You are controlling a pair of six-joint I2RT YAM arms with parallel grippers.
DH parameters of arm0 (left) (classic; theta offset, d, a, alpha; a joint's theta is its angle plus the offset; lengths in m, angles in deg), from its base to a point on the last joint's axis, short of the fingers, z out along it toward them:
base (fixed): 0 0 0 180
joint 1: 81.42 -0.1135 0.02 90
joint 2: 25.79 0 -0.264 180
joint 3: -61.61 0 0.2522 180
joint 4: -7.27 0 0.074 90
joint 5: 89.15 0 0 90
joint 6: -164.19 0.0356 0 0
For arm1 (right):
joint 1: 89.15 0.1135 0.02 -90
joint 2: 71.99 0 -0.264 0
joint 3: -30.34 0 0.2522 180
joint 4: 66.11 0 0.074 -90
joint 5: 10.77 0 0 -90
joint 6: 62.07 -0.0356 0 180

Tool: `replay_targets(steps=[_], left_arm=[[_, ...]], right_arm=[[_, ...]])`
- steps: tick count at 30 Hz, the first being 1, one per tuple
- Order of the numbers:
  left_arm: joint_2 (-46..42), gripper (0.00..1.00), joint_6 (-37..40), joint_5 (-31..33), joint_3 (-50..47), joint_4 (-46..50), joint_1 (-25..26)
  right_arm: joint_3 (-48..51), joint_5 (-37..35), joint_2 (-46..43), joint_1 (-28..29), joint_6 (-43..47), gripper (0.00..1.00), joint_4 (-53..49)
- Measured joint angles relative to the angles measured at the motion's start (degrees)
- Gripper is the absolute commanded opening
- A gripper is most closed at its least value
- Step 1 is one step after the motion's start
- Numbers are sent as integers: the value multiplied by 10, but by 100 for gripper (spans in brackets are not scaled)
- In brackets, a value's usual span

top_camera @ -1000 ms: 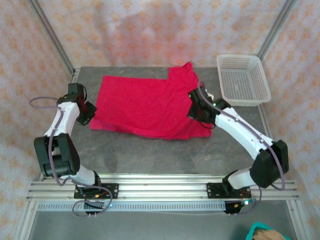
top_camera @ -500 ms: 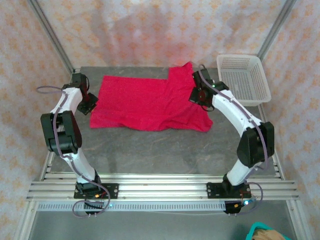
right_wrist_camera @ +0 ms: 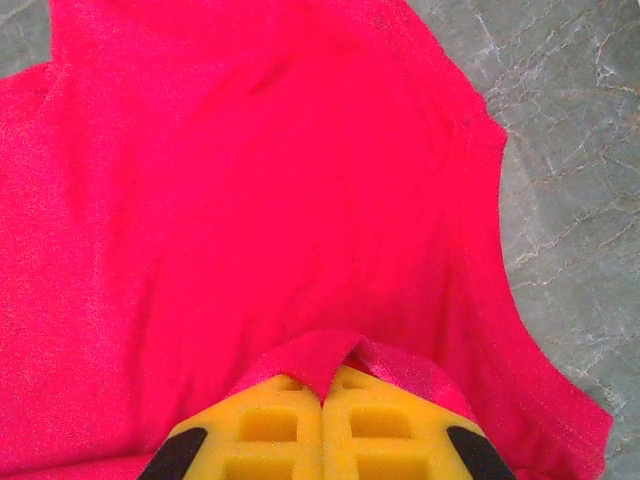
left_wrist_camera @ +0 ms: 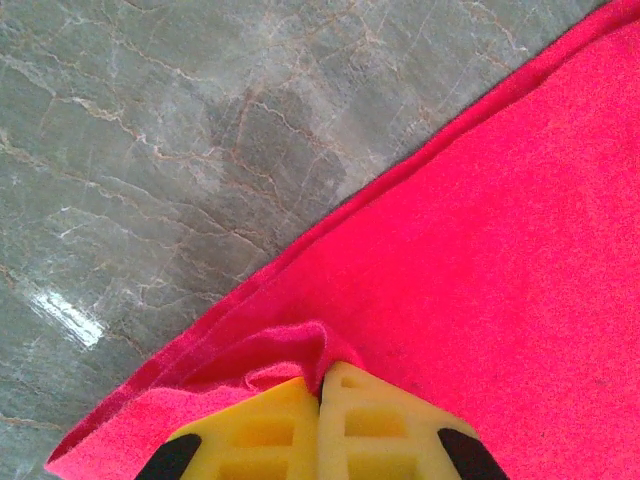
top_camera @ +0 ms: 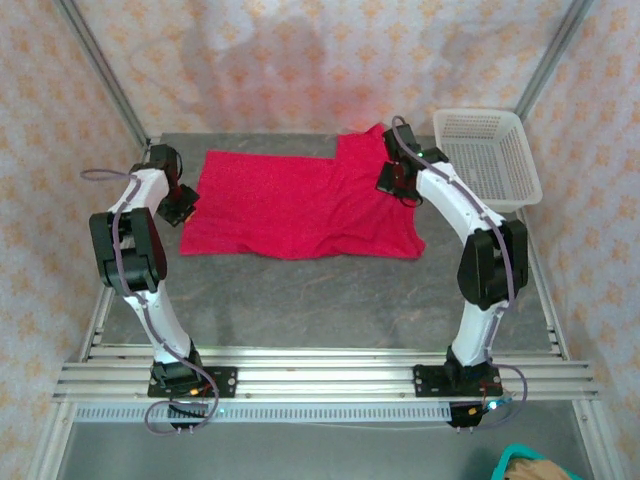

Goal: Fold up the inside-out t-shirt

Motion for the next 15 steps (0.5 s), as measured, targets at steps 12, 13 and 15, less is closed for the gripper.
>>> replay_targets(steps=[12, 13, 15], left_arm=[[54, 0, 0, 2, 47, 8, 0], [57, 0, 0, 2, 49, 9, 0], [64, 0, 1, 2, 57, 11, 0]], right_arm=[[-101, 0, 106, -7, 19, 0, -27], [-117, 0, 120, -9, 20, 0, -32], [-154, 0, 151, -14, 23, 0, -43]])
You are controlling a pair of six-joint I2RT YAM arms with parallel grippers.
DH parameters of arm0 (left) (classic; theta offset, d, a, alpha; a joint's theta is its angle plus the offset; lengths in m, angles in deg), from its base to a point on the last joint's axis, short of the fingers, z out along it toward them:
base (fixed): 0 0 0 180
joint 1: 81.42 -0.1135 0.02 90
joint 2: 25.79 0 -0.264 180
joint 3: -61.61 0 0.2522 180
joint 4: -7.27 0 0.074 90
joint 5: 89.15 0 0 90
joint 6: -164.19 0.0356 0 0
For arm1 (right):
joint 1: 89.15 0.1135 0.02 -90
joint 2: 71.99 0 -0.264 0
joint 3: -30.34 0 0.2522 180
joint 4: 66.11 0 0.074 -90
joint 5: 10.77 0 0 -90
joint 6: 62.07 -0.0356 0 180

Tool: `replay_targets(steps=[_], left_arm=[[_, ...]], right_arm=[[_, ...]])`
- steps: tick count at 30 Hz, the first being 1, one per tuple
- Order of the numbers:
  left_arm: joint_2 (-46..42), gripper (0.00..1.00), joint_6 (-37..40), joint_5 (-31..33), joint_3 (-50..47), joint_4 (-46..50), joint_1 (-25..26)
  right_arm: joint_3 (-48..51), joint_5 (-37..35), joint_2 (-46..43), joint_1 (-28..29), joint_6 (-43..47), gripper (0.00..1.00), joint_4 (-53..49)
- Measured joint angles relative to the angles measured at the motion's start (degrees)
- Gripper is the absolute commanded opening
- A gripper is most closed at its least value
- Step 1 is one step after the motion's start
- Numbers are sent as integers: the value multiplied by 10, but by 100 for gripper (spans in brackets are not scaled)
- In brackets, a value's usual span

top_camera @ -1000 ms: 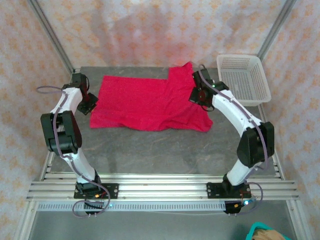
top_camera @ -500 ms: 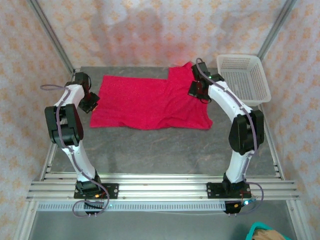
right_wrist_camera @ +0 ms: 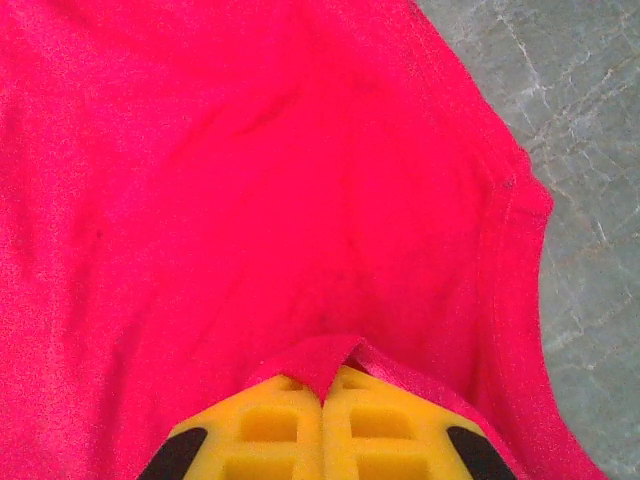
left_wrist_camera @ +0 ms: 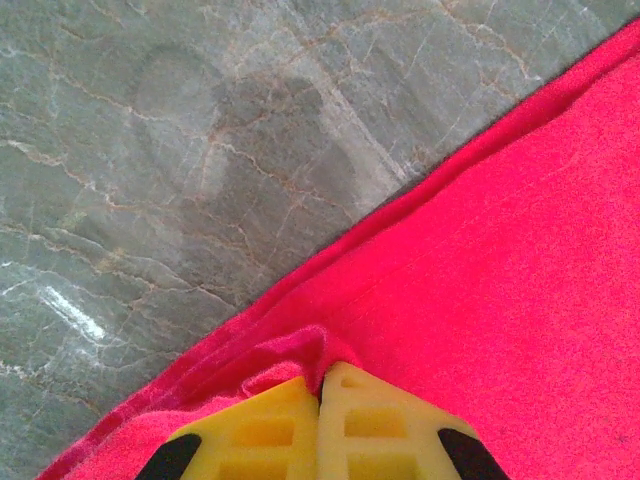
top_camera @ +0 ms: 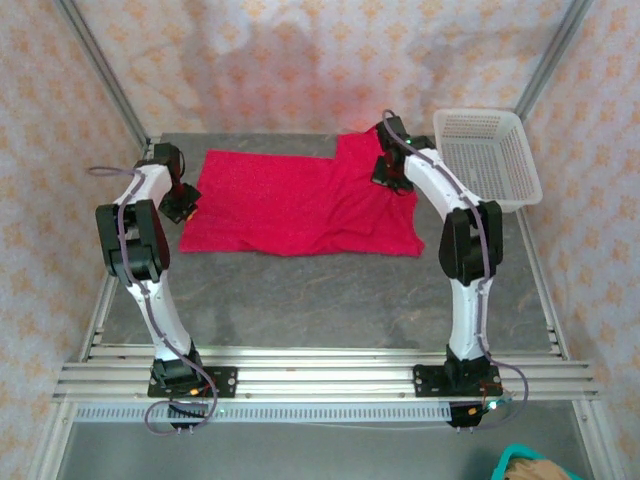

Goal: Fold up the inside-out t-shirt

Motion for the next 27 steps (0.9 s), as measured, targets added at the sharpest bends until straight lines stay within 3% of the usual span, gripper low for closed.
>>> replay_targets(steps=[1, 2, 3, 4, 6, 7, 11, 14, 18, 21, 27], left_arm=[[2, 2, 1, 0, 4, 0, 0], [4, 20, 1, 0, 7, 1, 0], [6, 47, 4, 0, 11, 1, 0], [7, 61, 5, 0, 15, 1, 0], [8, 81, 6, 1, 24, 3, 0], [8, 83, 7, 3, 28, 4, 0], [-21, 80, 14, 29, 19, 5, 7], [-116, 75, 16, 35, -60, -15, 26], [-248, 71, 11, -15, -174, -58, 66], [-259, 68, 7, -53, -225, -86, 72], [-229, 66, 5, -74, -283, -96, 71]], right_arm=[[-15, 0, 12, -2, 2, 1, -3], [-34, 0, 28, -5, 2, 10, -10], [-55, 1, 43, -7, 2, 25, -18], [-74, 2, 57, -9, 2, 34, -26], [-137, 8, 95, -14, 4, 44, -55], [-160, 12, 108, -16, 4, 46, -65], [-151, 30, 101, -18, 6, 43, -73], [0, 64, 24, -13, -9, 41, -31], [177, 118, -62, 3, -49, 41, 32], [244, 147, -78, 16, -79, 42, 81], [268, 168, -78, 30, -115, 44, 139]])
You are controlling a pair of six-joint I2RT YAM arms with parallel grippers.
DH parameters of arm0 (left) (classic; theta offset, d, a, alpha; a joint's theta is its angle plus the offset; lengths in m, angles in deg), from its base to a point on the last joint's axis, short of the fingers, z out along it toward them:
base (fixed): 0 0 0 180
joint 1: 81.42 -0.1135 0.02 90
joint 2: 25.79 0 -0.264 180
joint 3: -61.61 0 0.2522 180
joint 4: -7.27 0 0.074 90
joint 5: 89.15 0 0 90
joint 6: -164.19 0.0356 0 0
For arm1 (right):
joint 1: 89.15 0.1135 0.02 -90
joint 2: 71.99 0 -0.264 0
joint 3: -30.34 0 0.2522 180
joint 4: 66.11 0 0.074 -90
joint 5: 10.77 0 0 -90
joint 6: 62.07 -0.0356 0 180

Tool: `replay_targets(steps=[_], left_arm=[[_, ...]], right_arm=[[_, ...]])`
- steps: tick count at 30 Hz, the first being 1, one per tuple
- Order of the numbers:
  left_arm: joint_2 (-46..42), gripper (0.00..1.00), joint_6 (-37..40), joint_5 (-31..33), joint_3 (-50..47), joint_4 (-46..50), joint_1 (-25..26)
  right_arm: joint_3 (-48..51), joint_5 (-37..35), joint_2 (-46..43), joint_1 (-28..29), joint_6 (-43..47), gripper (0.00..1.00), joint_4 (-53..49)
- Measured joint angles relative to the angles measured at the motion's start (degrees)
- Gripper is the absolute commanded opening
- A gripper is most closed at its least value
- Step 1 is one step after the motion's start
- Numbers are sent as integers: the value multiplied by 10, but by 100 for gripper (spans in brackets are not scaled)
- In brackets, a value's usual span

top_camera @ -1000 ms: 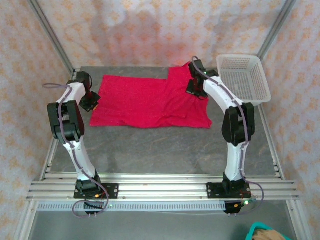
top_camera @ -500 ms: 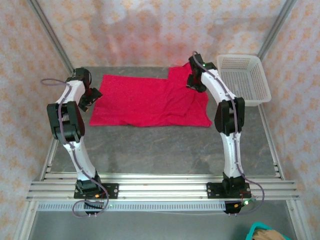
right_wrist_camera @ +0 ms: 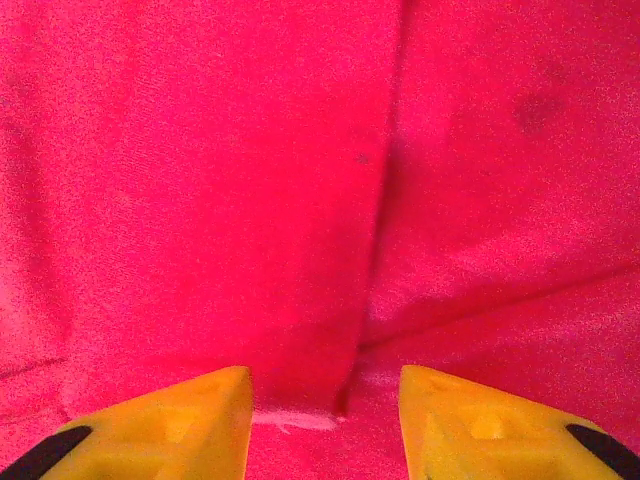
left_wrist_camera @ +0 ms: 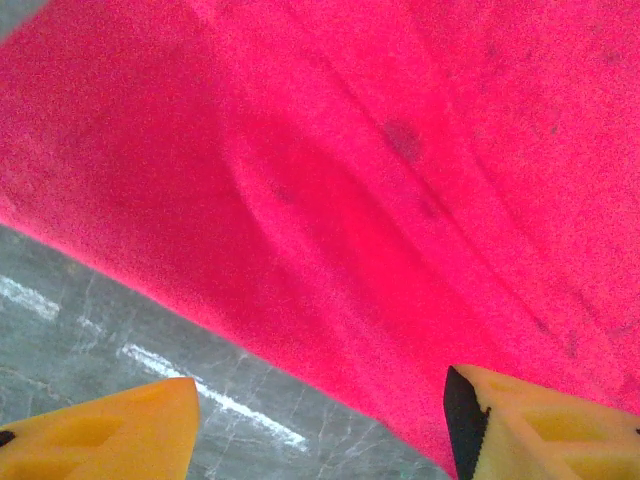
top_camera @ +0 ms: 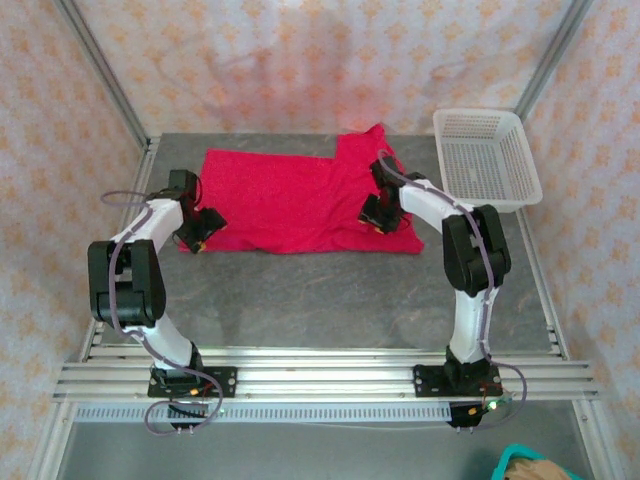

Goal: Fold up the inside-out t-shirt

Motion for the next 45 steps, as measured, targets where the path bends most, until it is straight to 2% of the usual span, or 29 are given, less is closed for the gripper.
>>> replay_targets(steps=[3, 13, 15, 17, 19, 26, 32, 34, 35, 37, 41, 43, 45], left_arm=[[-2, 66, 0, -2, 0, -6, 0], [-3, 65, 6, -2, 6, -3, 0], [-5, 65, 7, -2, 7, -2, 0], [-5, 65, 8, -2, 9, -1, 0], [-6, 65, 10, -2, 11, 0, 0], [-13, 64, 11, -2, 17, 2, 0], [-13, 64, 11, -2, 17, 2, 0], [-13, 64, 11, -2, 17, 2, 0], [-13, 64, 11, -2, 17, 2, 0], [-13, 64, 14, -2, 17, 3, 0], [-13, 63, 16, -1, 17, 3, 0], [-14, 63, 16, -1, 17, 2, 0], [-14, 63, 16, -1, 17, 2, 0]], right_arm=[[0, 0, 2, 3, -8, 38, 21], [-1, 0, 35, 5, -23, 38, 35], [-1, 0, 35, 6, -27, 26, 37], [-1, 0, 35, 6, -29, 8, 38], [-3, 0, 35, 7, -33, 1, 38], [-51, -1, 35, 9, -31, 0, 18], [-191, 0, 75, 10, -23, 0, -16], [-266, -1, 120, 10, -16, 9, -32], [-311, 0, 149, 10, -12, 20, -44], [-411, 2, 216, 10, 2, 24, -71], [-618, 16, 353, 10, 39, 54, -137], [-650, 14, 371, 10, 57, 57, -166], [-638, 12, 360, 10, 70, 58, -188]])
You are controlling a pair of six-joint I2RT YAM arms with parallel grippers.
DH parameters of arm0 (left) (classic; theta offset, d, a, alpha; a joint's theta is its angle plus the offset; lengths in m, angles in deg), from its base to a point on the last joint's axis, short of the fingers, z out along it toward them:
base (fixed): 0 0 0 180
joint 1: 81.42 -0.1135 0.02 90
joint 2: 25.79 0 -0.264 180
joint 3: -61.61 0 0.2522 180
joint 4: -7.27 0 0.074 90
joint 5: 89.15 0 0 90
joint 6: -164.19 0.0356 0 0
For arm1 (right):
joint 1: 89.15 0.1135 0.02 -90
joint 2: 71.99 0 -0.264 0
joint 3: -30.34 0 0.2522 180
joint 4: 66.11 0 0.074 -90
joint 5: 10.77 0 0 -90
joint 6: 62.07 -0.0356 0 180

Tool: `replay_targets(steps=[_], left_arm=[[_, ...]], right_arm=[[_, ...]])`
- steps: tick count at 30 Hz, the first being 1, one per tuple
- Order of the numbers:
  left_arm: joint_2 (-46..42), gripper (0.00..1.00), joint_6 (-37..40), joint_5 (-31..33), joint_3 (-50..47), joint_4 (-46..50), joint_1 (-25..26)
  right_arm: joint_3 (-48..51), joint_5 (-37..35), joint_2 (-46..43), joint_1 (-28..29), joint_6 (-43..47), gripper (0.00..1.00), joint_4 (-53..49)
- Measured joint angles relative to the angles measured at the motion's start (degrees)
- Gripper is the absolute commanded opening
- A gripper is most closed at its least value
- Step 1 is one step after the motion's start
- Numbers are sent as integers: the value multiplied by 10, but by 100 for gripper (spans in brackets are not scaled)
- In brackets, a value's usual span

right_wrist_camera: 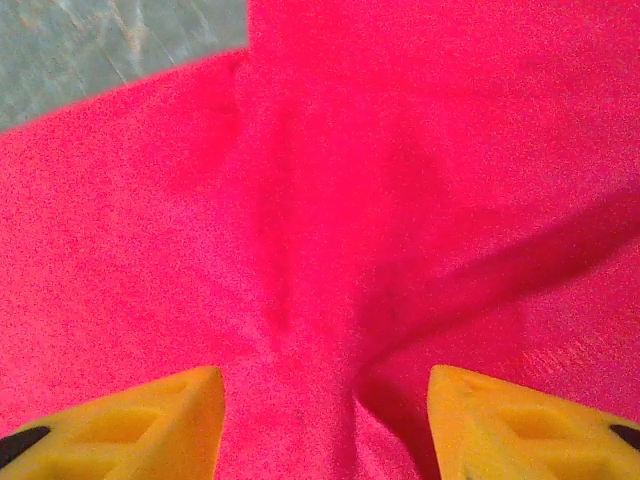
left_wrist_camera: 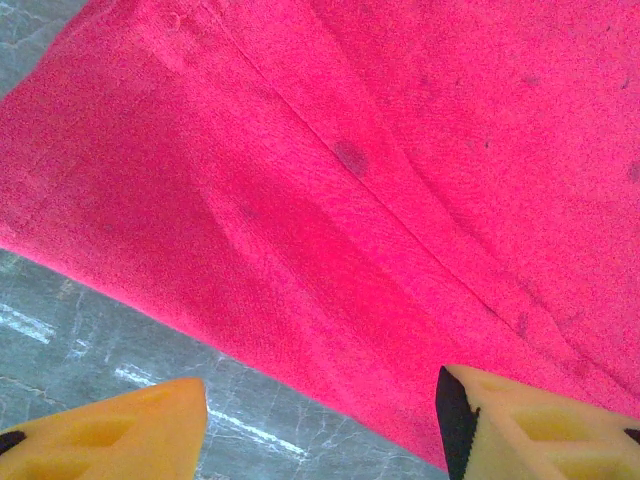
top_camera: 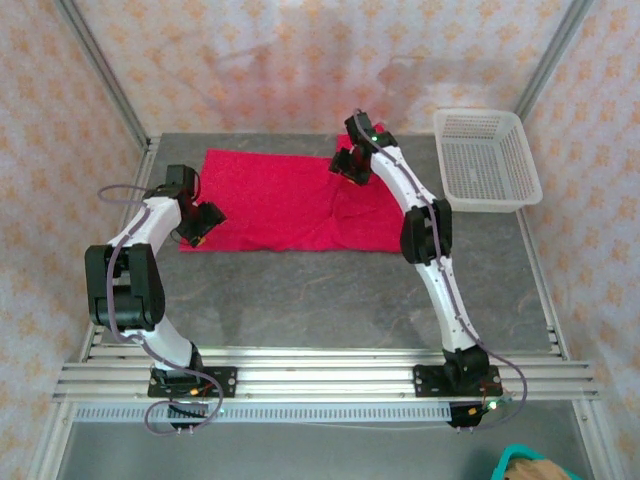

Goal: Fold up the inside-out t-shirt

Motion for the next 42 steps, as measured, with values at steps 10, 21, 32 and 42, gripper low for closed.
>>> replay_targets(steps=[10, 21, 32, 42], left_arm=[[0, 63, 0, -5, -5, -3, 11], [0, 63, 0, -5, -5, -4, 15], [0, 62, 0, -5, -5, -5, 15], [3, 61, 0, -5, -5, -5, 15]], right_arm=[[459, -38, -320, -1, 32, 56, 95], [533, -38, -299, -22, 4, 51, 179], [506, -38, -250, -27, -15, 27, 194], [436, -38, -240, -28, -17, 1, 171]])
